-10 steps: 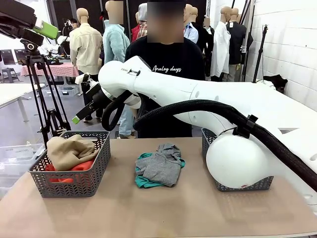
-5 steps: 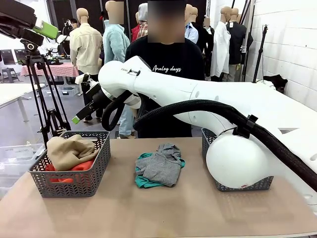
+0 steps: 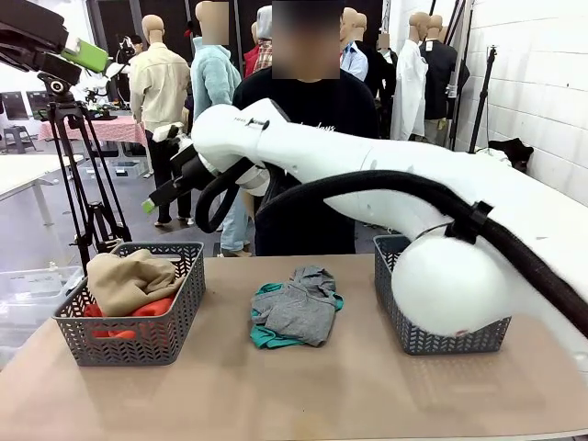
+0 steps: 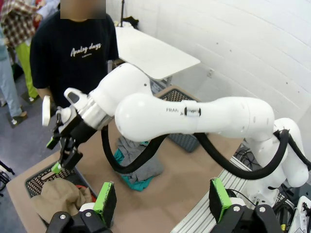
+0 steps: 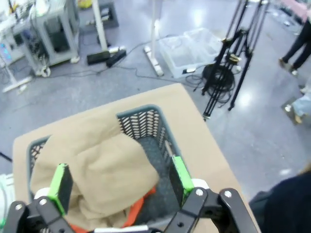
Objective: Sort the tops and bottoms.
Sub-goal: Lift clothes from the center of the table with your left hand.
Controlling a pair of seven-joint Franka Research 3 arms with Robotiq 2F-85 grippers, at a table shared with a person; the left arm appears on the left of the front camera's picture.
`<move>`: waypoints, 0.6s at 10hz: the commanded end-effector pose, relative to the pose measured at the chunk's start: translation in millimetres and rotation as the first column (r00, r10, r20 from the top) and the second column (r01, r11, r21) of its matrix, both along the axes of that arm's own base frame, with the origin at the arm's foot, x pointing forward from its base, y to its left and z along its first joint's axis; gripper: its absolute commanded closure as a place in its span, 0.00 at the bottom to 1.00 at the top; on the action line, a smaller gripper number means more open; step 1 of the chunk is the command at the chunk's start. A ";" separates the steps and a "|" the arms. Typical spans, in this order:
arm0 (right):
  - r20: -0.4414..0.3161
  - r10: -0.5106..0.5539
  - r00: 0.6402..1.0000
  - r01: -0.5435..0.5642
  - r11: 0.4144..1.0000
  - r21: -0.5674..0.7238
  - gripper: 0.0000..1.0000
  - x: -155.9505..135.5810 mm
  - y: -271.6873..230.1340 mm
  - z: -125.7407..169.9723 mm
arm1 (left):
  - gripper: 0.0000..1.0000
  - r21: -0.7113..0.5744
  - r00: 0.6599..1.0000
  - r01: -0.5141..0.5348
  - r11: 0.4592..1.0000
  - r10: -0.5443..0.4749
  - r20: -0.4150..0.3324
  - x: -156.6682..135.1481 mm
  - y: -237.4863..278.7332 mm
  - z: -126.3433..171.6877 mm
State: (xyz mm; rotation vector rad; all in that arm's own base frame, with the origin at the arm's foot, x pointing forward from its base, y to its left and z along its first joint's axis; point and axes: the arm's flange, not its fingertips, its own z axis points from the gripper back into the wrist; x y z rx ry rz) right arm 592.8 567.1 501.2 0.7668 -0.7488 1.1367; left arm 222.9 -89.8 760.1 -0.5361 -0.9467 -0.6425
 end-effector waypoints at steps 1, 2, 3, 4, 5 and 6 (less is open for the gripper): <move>-0.017 -0.084 0.996 0.085 0.994 0.074 0.00 -74.2 -95.9 -8.5 | 0.00 -0.009 1.000 0.025 1.000 -0.025 -0.002 0.4 0.7 -0.1; -0.036 -0.121 0.992 0.124 0.990 0.071 0.00 -90.9 -123.9 -7.9 | 0.00 -0.009 1.000 0.025 1.000 -0.025 -0.002 0.4 0.7 -0.1; -0.076 -0.109 0.991 0.113 0.993 0.046 0.00 -109.9 -151.3 -8.6 | 0.00 -0.009 1.000 0.025 1.000 -0.025 -0.002 0.4 0.7 -0.1; -0.119 -0.127 0.985 0.130 0.991 0.015 0.00 -126.0 -174.0 -10.1 | 0.00 -0.009 1.000 0.025 1.000 -0.025 -0.002 0.4 0.7 -0.1; -0.152 -0.146 0.978 0.149 0.989 0.005 0.00 -141.7 -196.7 -13.8 | 0.00 -0.009 1.000 0.025 1.000 -0.025 -0.002 0.4 0.7 -0.1; -0.174 -0.213 0.961 0.214 0.977 -0.014 0.00 -158.6 -221.3 -19.8 | 0.00 -0.009 1.000 0.025 1.000 -0.025 -0.002 0.4 0.7 -0.1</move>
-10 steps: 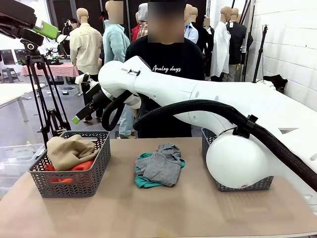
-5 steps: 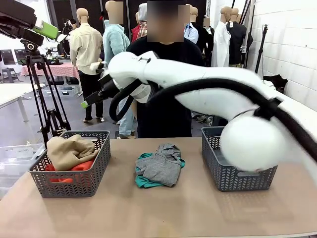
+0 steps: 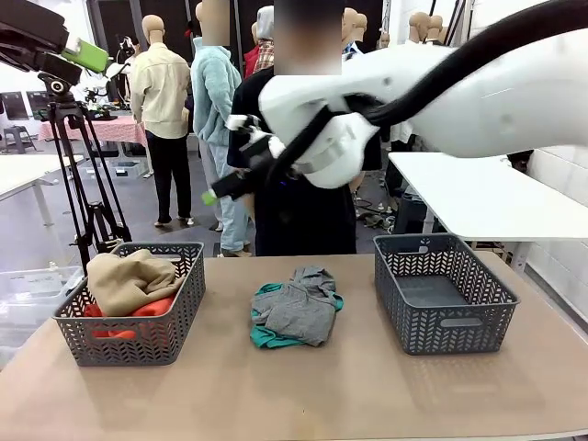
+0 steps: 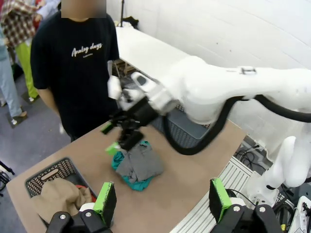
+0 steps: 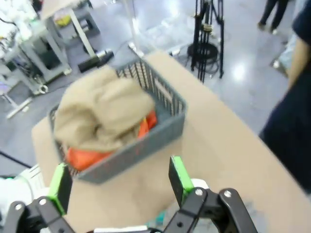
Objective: Sort the tops and bottoms.
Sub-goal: Lift clothes from the center of the table with your left hand.
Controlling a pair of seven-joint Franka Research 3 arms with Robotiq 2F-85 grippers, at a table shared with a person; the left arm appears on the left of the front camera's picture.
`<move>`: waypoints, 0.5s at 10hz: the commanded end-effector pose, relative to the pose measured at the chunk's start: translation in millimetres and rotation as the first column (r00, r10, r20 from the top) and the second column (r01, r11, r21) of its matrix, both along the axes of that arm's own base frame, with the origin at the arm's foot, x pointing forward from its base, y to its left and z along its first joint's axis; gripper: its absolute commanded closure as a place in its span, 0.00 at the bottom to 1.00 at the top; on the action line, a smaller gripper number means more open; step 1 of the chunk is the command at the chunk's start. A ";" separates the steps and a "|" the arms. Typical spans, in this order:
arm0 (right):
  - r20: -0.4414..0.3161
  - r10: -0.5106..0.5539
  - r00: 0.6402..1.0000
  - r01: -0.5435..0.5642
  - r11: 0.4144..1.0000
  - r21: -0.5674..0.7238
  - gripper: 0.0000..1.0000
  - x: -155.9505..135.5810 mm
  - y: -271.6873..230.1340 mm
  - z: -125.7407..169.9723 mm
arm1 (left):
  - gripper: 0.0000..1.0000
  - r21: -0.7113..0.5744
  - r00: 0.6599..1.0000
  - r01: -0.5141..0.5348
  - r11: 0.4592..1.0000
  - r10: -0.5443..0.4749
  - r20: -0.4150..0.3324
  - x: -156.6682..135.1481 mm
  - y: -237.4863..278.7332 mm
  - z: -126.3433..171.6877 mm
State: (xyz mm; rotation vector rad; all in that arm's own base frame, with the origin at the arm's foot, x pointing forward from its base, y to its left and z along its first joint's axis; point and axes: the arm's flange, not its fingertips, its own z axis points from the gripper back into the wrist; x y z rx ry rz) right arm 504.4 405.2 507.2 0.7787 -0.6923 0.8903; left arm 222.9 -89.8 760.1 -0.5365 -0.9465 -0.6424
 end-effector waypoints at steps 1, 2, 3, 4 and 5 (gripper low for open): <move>-0.035 -0.109 0.993 0.109 0.994 -0.016 0.00 -84.5 -78.0 -30.9 | 0.00 -0.009 1.000 0.024 1.000 -0.024 -0.002 0.4 0.7 -0.1; -0.047 -0.171 0.984 0.171 0.985 -0.004 0.00 -97.5 -91.8 -35.9 | 0.00 -0.009 1.000 0.024 1.000 -0.024 -0.002 0.4 0.7 -0.1; -0.049 -0.208 0.977 0.209 0.978 0.016 0.00 -107.3 -99.0 -39.3 | 0.00 -0.009 1.000 0.024 1.000 -0.024 -0.002 0.4 0.7 -0.1; -0.038 -0.246 0.969 0.247 0.969 0.024 0.00 -112.3 -100.2 -40.0 | 0.00 -0.009 1.000 0.024 1.000 -0.024 -0.002 0.4 0.7 -0.1; 0.009 -0.362 0.932 0.361 0.930 0.076 0.00 -103.2 -88.4 -34.3 | 0.00 -0.009 1.000 0.024 1.000 -0.024 -0.002 0.4 0.7 -0.1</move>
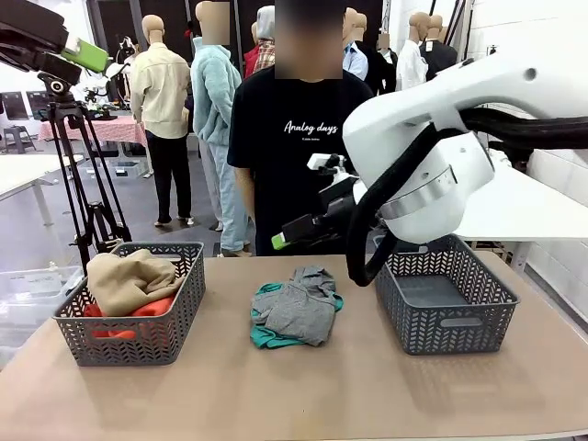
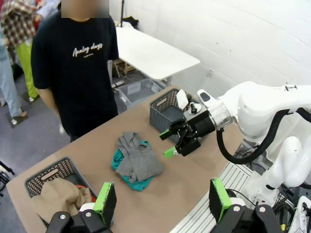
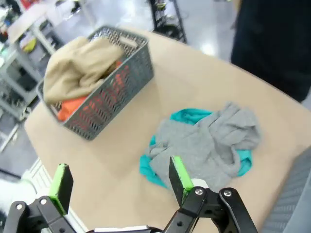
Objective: Sort the tops and bottoms.
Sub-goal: Lift clothes from the center of the table with your left hand.
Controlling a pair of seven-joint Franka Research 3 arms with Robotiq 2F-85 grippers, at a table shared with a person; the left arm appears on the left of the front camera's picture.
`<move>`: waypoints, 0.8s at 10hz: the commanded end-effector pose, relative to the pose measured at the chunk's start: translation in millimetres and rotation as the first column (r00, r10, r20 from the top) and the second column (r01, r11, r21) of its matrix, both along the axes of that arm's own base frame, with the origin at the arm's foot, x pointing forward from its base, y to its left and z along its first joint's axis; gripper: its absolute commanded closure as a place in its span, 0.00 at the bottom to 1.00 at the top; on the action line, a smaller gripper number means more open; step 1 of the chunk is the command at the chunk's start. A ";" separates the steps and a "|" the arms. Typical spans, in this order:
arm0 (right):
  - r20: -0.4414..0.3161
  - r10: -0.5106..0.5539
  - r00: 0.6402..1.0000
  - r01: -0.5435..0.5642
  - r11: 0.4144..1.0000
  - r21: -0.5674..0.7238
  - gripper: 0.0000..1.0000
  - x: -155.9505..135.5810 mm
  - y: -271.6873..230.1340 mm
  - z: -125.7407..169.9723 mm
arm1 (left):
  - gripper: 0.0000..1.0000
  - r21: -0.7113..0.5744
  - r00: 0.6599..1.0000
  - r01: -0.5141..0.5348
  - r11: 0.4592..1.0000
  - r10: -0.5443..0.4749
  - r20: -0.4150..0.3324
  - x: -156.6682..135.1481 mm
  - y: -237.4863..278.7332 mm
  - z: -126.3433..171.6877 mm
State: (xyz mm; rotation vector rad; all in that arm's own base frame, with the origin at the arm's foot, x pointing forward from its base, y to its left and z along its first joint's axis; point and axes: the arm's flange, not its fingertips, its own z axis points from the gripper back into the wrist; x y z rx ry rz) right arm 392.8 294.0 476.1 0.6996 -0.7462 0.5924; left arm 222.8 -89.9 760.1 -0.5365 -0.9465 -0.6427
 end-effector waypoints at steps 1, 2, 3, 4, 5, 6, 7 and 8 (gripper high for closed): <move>-0.024 0.071 0.997 -0.072 0.997 -0.021 0.00 6.3 2.3 -6.3 | 0.00 -0.009 1.000 0.024 1.000 -0.024 -0.002 0.5 0.8 -0.1; -0.024 0.071 0.997 -0.072 0.997 -0.021 0.00 6.3 2.3 -6.3 | 0.00 -0.009 1.000 0.024 1.000 -0.024 -0.002 0.5 0.8 -0.1; -0.024 0.071 0.997 -0.072 0.997 -0.021 0.00 6.3 2.3 -6.3 | 0.00 -0.009 1.000 0.024 1.000 -0.024 -0.002 0.5 0.8 -0.1; -0.005 0.018 1.000 -0.018 1.000 -0.004 0.00 -0.3 3.3 -2.2 | 0.00 -0.009 1.000 0.024 1.000 -0.024 -0.002 0.5 0.8 -0.1; 0.026 -0.012 1.000 0.014 0.999 -0.050 0.00 -6.5 -13.4 11.8 | 0.00 -0.009 1.000 0.024 1.000 -0.024 -0.002 0.5 0.8 -0.1; 0.050 -0.089 0.995 0.094 0.988 -0.125 0.00 -20.5 -53.1 30.1 | 0.00 -0.009 1.000 0.024 1.000 -0.024 -0.002 0.5 0.8 -0.1; 0.080 -0.167 0.983 0.179 0.969 -0.172 0.00 -39.5 -89.8 48.9 | 0.00 -0.009 1.000 0.024 1.000 -0.024 -0.002 0.5 0.8 -0.1; 0.104 -0.240 0.965 0.257 0.944 -0.209 0.00 -58.8 -119.9 65.7 | 0.00 -0.009 1.000 0.024 1.000 -0.024 -0.002 0.5 0.8 -0.1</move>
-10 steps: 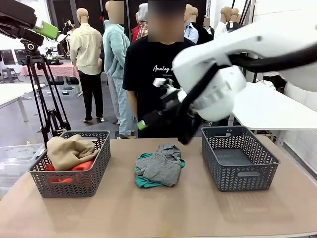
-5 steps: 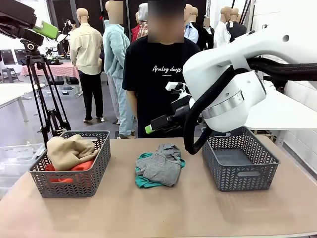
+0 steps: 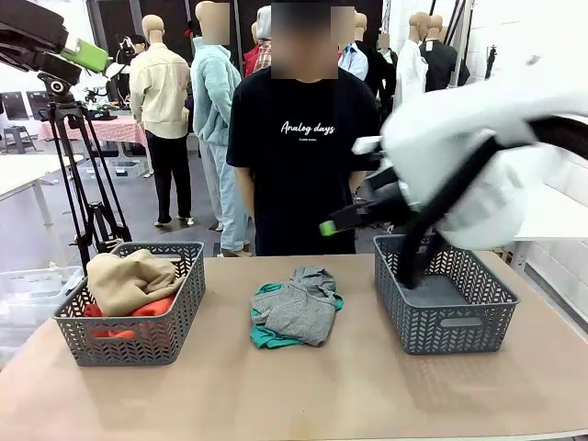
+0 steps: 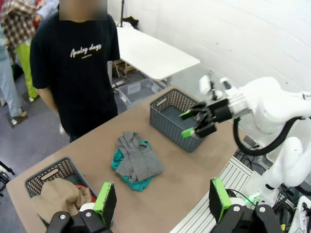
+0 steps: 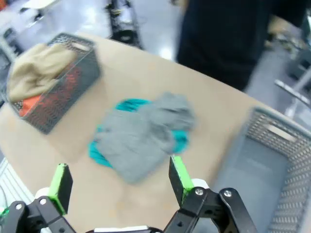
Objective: Sort the tops and bottoms.
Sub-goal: Lift clothes from the center of the table with your left hand.
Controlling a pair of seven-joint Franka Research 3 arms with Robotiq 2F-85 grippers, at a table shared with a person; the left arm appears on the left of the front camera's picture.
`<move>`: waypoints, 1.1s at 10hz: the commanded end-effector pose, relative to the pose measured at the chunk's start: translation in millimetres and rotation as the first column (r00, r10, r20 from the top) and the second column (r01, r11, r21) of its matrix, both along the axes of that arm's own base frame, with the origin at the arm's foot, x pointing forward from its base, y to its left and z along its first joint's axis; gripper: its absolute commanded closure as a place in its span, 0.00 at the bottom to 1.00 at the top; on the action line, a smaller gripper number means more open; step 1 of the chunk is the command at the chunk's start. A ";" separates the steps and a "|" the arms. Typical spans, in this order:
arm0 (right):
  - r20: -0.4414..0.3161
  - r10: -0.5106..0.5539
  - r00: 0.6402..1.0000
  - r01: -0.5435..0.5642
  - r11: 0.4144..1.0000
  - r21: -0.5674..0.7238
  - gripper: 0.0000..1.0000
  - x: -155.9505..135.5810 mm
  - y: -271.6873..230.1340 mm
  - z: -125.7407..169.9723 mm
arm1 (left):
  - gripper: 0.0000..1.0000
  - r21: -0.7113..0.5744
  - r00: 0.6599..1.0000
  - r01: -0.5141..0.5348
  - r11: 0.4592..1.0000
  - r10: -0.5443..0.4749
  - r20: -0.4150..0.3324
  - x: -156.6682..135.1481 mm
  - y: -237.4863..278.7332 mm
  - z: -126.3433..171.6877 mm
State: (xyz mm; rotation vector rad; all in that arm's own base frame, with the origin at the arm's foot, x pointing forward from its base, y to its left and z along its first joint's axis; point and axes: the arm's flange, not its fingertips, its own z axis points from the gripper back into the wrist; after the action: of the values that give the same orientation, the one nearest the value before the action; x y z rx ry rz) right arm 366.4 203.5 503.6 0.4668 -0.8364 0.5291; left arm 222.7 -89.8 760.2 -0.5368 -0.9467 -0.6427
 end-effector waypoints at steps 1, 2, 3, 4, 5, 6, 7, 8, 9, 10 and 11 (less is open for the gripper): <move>-0.036 -0.129 0.991 0.124 0.986 -0.109 0.00 -44.3 -49.2 47.2 | 0.00 -0.009 1.000 0.024 1.000 -0.024 -0.002 0.5 0.7 -0.2; -0.055 -0.157 0.986 0.149 0.980 -0.129 0.00 -53.3 -66.1 53.5 | 0.00 -0.009 1.000 0.024 1.000 -0.024 -0.002 0.5 0.7 -0.2; -0.053 -0.184 0.981 0.178 0.978 -0.111 0.00 -61.3 -81.6 60.0 | 0.00 -0.009 1.000 0.024 1.000 -0.024 -0.002 0.5 0.7 -0.2; -0.032 -0.211 0.977 0.208 0.975 -0.077 0.00 -68.9 -98.6 69.9 | 0.00 -0.009 1.000 0.024 1.000 -0.024 -0.002 0.5 0.7 -0.2; -0.022 -0.225 0.974 0.223 0.973 -0.058 0.00 -71.3 -110.7 77.8 | 0.00 -0.009 1.000 0.024 1.000 -0.024 -0.002 0.5 0.7 -0.2; -0.042 -0.226 0.973 0.223 0.972 -0.070 0.00 -74.6 -120.6 85.9 | 0.00 -0.009 1.000 0.024 1.000 -0.024 -0.002 0.5 0.7 -0.2; -0.059 -0.218 0.974 0.214 0.974 -0.073 0.00 -71.0 -126.9 87.9 | 0.00 -0.009 1.000 0.024 1.000 -0.024 -0.002 0.5 0.7 -0.2; -0.070 -0.204 0.977 0.199 0.977 -0.072 0.00 -65.4 -127.2 86.7 | 0.00 -0.009 1.000 0.024 1.000 -0.024 -0.002 0.5 0.7 -0.2; -0.081 -0.190 0.978 0.185 0.981 -0.058 0.00 -53.6 -123.1 80.3 | 0.00 -0.009 1.000 0.024 1.000 -0.024 -0.002 0.5 0.7 -0.2; -0.034 -0.208 0.978 0.206 0.977 -0.044 0.00 -72.9 -126.6 89.9 | 0.00 0.000 1.000 0.000 1.000 0.000 0.000 -0.1 -0.1 0.0; -0.034 -0.208 0.978 0.206 0.977 -0.044 0.00 -72.9 -126.6 89.9 | 0.00 -0.015 1.000 0.001 1.000 -0.001 -0.013 -2.0 -9.5 -2.0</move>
State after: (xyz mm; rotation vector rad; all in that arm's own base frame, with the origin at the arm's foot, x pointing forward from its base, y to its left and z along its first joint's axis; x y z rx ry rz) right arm 298.1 76.1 591.1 0.3489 -0.8104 0.3528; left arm 222.0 -92.0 760.0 -0.5343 -0.9454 -0.6430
